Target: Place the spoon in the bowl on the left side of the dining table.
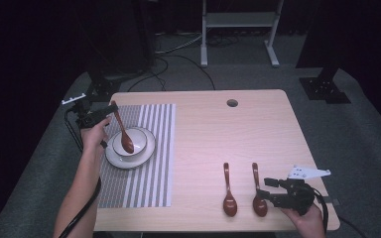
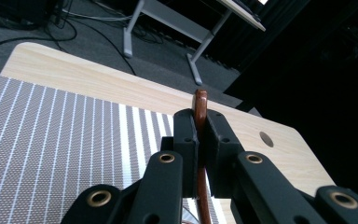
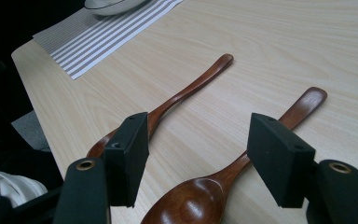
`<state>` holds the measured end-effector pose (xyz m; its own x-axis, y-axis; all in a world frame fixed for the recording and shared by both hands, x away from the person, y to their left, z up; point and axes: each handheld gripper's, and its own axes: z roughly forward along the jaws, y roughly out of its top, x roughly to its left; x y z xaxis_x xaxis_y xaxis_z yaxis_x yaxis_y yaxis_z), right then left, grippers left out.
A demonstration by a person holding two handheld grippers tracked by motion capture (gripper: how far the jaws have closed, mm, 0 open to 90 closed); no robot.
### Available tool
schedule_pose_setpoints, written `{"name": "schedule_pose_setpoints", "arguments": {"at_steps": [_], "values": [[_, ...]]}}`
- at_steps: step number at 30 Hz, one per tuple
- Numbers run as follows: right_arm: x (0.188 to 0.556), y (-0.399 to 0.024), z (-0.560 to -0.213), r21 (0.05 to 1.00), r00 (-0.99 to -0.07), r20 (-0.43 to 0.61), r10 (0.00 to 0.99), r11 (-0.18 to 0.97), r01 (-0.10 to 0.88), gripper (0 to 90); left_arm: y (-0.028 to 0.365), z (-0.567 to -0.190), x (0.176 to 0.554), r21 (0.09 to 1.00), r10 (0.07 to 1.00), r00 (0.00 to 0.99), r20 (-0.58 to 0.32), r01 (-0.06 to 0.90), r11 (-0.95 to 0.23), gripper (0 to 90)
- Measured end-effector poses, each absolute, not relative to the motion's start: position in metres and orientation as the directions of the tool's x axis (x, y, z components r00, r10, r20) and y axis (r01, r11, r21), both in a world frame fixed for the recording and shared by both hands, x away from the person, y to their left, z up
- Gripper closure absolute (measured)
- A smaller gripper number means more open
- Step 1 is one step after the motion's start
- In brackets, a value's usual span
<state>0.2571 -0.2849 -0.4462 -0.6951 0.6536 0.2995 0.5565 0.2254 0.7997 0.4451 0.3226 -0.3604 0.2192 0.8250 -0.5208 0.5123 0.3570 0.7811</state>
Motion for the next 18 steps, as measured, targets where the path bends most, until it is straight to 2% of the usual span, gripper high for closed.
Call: {"name": "schedule_pose_setpoints", "arguments": {"at_steps": [18], "values": [[0.257, -0.287, -0.447, 0.799, -0.691, 0.296, 0.659, 0.226, 0.558, 37.5, 0.327, -0.378, 0.450, 0.764, 0.826, 0.170, -0.537, 0.512, 0.391, 84.1]]}}
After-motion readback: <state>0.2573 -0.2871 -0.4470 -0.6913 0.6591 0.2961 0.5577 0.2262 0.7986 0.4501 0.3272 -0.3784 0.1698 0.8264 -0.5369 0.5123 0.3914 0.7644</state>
